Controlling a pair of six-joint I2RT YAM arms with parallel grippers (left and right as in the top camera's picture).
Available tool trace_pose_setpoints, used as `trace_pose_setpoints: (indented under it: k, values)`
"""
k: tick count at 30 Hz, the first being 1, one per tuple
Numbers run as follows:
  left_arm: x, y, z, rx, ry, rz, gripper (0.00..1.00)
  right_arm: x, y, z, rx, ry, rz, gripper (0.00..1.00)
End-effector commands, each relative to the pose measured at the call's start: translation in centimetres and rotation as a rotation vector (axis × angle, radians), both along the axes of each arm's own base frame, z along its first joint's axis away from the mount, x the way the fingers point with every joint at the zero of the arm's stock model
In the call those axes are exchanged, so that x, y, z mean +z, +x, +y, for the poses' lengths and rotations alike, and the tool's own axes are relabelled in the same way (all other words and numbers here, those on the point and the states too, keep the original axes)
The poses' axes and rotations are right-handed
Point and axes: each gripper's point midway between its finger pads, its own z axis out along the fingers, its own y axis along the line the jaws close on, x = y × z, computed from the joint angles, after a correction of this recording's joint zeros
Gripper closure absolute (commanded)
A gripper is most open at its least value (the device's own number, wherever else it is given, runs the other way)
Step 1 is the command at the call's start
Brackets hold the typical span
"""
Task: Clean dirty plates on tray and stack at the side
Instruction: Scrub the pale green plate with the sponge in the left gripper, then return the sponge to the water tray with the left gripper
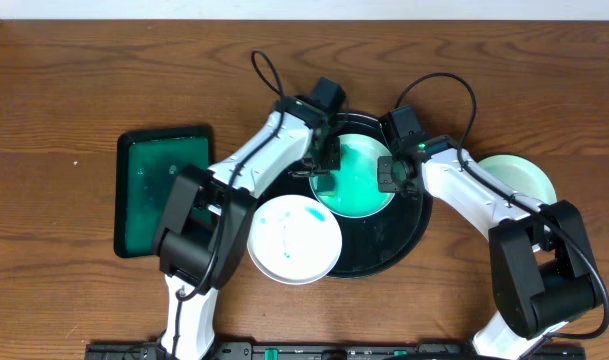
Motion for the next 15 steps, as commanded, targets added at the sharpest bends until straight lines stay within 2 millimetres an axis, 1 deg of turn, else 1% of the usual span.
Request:
trace_pose_setpoints:
  k: [1,2,5,6,8,9,11,13,14,15]
  values:
    - [4.7,-0.2,-2.0,-0.071,-0.268,0.024,0.93,-0.4,-0.4,0.3,0.027,-0.008,0.016,0.99]
    - [6.9,0.3,-1.5,-0.07,-0.32,-0.01,0.93,-0.4,-0.4,0.2,0.027,-0.011,0.015,0.99]
    - [11.2,1.5,1.5,-0.032,-0.349,-0.109,0.93,-0.4,-0.3,-0.1,0.027,-0.03,0.008,0.99]
    - [12.7,1.9,3.1,-0.012,-0.348,-0.145,0.93,-0.3,-0.3,-0.1,0.039,-0.036,0.006,0.99]
    - [14.4,2.4,6.7,0.061,-0.297,-0.195,0.92,-0.3,-0.2,-0.1,0.053,-0.04,0.005,0.99]
    - [14.9,2.6,9.5,0.123,-0.234,-0.217,0.93,-0.3,-0.1,-0.1,0.066,-0.043,0.002,0.99]
    - [15.0,2.5,15.0,0.238,-0.088,-0.234,0.93,-0.2,0.1,0.0,0.098,-0.047,-0.008,0.99]
    - [14.2,1.7,21.4,0.363,0.112,-0.212,0.93,-0.1,0.6,0.2,0.149,-0.055,-0.027,0.99]
    - [13.8,1.2,23.5,0.401,0.181,-0.197,0.93,-0.1,0.7,0.3,0.164,-0.056,-0.031,0.99]
    - [13.0,0.6,26.0,0.443,0.267,-0.176,0.93,0.0,0.8,0.4,0.189,-0.06,-0.036,0.99]
